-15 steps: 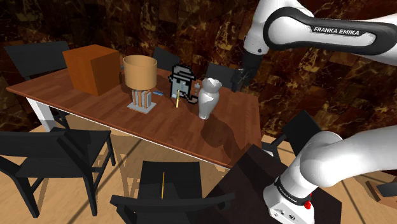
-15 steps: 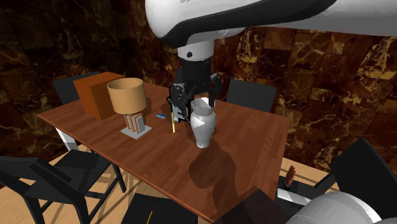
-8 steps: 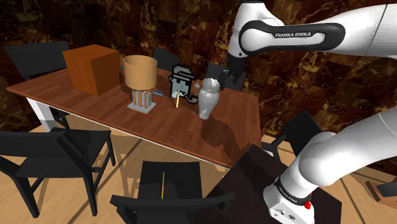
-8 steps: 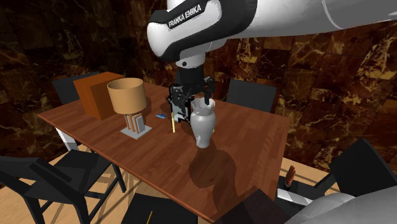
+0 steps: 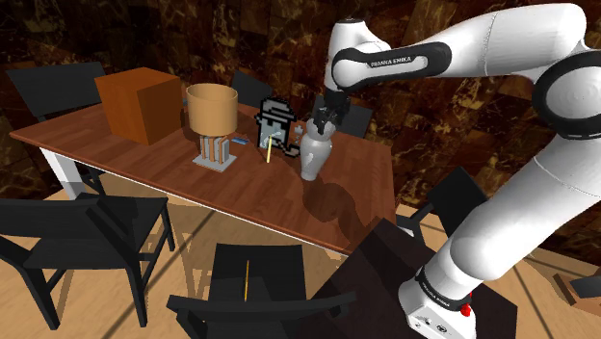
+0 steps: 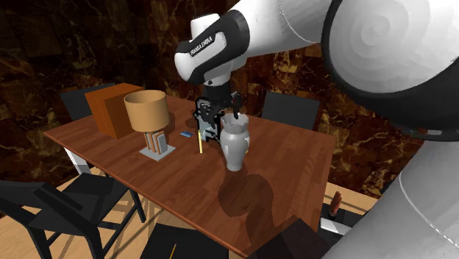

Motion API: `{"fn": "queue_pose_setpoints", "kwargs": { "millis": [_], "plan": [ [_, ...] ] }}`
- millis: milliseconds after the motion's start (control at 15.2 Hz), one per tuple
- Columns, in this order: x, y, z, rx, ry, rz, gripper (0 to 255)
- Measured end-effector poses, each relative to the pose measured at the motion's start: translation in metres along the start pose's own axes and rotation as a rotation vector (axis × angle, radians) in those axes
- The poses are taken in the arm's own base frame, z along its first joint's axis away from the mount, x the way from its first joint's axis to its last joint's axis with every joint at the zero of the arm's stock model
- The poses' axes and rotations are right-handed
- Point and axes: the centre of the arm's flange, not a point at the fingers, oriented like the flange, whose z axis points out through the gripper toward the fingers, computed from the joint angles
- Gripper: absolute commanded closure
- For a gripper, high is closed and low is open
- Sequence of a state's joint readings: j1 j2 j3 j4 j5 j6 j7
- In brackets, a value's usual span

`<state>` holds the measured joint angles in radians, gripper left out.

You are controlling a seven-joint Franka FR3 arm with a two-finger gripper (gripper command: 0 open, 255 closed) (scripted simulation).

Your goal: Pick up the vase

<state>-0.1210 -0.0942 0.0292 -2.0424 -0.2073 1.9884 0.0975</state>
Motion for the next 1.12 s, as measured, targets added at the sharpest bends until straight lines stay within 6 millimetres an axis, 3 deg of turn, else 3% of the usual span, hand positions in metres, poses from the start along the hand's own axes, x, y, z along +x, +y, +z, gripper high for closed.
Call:
{"fn": "queue_pose_setpoints", "kwargs": {
  "millis": [726,1122],
  "plan": [
    [0.115,0.034,0.07,-0.088,-0.006,0.023,0],
    [0.121,0.03,0.1,-0.093,-0.006,0.024,0]
  ]
}}
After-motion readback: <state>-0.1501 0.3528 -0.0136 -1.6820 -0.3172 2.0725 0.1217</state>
